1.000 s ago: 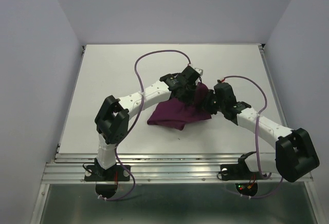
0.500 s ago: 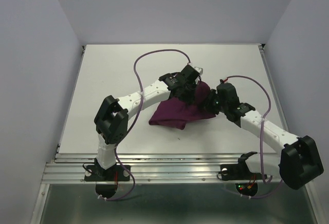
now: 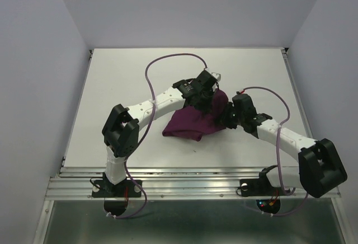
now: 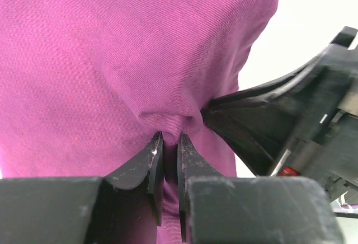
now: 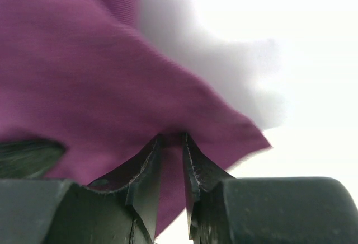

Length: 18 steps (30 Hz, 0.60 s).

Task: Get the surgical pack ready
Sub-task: Pack the surgical kit at the center of the board.

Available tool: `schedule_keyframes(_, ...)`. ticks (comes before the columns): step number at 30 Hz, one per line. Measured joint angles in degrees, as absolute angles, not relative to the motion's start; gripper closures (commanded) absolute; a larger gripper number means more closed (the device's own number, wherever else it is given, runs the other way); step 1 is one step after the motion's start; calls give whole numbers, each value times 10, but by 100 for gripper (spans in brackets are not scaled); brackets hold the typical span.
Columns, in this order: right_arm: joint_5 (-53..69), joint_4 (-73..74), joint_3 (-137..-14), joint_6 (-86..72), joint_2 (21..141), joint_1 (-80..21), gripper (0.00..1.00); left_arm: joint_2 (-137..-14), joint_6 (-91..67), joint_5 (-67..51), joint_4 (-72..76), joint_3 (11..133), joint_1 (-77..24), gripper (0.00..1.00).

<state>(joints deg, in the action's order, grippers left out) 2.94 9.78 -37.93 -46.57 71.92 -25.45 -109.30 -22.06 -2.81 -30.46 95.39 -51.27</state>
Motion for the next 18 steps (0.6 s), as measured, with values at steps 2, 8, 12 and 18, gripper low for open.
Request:
schedule_keyframes(2,33,93,-376,-468,733,-255,74,-1093,-221,-28,-305,954,-513,100)
schedule_keyframes(8,47,67,-376,-470,768,-255,74,-1092,-221,-28,-305,954,-512,100)
schedule_keyframes(12,58,48,-377,-473,791,-255,74,-1089,-222,-28,-305,954,-511,100)
schedule_keyframes(18,70,23,-389,-479,835,-255,74,-1081,-224,-28,-305,954,-508,100)
